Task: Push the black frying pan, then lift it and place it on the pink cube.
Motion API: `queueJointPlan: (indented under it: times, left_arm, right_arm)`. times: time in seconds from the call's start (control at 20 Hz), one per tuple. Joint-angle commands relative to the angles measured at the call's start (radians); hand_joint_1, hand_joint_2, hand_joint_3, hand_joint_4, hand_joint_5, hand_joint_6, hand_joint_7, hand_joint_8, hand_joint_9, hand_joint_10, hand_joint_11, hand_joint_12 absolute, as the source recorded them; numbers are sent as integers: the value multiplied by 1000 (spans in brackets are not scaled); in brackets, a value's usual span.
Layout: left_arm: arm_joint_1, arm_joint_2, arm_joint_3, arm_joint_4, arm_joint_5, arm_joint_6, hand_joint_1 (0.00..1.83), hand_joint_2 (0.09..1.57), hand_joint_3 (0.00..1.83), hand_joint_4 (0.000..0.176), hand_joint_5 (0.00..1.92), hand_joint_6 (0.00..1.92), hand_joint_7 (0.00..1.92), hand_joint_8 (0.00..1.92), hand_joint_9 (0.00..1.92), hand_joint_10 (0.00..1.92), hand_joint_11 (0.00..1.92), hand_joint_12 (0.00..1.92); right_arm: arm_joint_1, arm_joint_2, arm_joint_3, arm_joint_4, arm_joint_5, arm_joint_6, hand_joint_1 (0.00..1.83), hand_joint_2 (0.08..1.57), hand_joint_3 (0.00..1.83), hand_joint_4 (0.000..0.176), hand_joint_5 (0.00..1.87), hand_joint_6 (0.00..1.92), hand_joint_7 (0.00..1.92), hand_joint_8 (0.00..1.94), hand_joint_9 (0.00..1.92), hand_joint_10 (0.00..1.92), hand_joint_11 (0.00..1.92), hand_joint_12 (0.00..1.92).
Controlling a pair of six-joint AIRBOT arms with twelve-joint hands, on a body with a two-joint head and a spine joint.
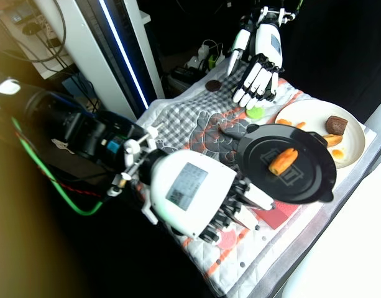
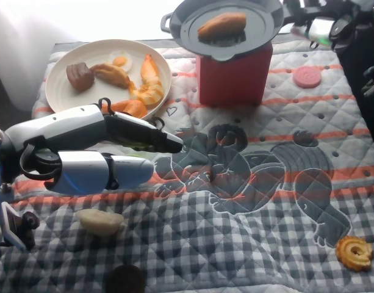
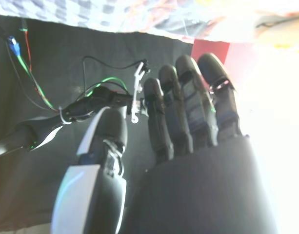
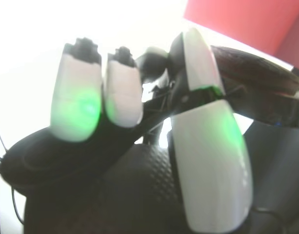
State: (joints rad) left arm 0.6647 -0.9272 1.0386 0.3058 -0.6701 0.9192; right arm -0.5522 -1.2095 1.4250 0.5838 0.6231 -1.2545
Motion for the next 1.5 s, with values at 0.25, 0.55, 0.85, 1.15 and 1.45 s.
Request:
queueJointPlan:
  times: [0.25, 0.55, 0.85, 1.15, 1.45]
  left_arm:
    - [-2, 2, 5, -25, -127, -16, 496, 1376, 1, 10, 541, 0, 536, 3, 437, 105, 0, 1118]
    - [1, 1, 6, -29, -130, -18, 559, 1354, 0, 19, 564, 10, 551, 2, 452, 106, 0, 1131]
    - [8, 3, 6, -41, -136, -18, 618, 1331, 0, 1, 615, 26, 594, 15, 491, 126, 0, 1261]
    - [14, 6, 5, -53, -146, -18, 581, 1338, 0, 0, 637, 25, 612, 11, 519, 136, 0, 1258]
    - [21, 10, 3, -66, -156, -18, 523, 1350, 2, 0, 644, 20, 622, 6, 522, 121, 0, 1261]
  right_arm:
    - [19, 5, 17, 13, 73, 5, 1521, 1251, 0, 176, 1290, 1921, 1476, 1941, 1615, 1921, 1654, 1921]
    - [1, 7, 10, 13, 60, 5, 1132, 1115, 531, 0, 525, 1851, 777, 1855, 1090, 1921, 1194, 1921]
    - [-33, 33, -20, 13, 62, -1, 1053, 1396, 12, 0, 365, 1776, 639, 1688, 684, 1816, 796, 1921]
    - [-36, 59, -66, 12, 66, -75, 859, 1315, 0, 49, 8, 667, 61, 872, 11, 1236, 8, 1598]
    - [-37, 83, -97, 13, 68, -119, 734, 1207, 0, 130, 0, 0, 0, 0, 0, 220, 0, 717]
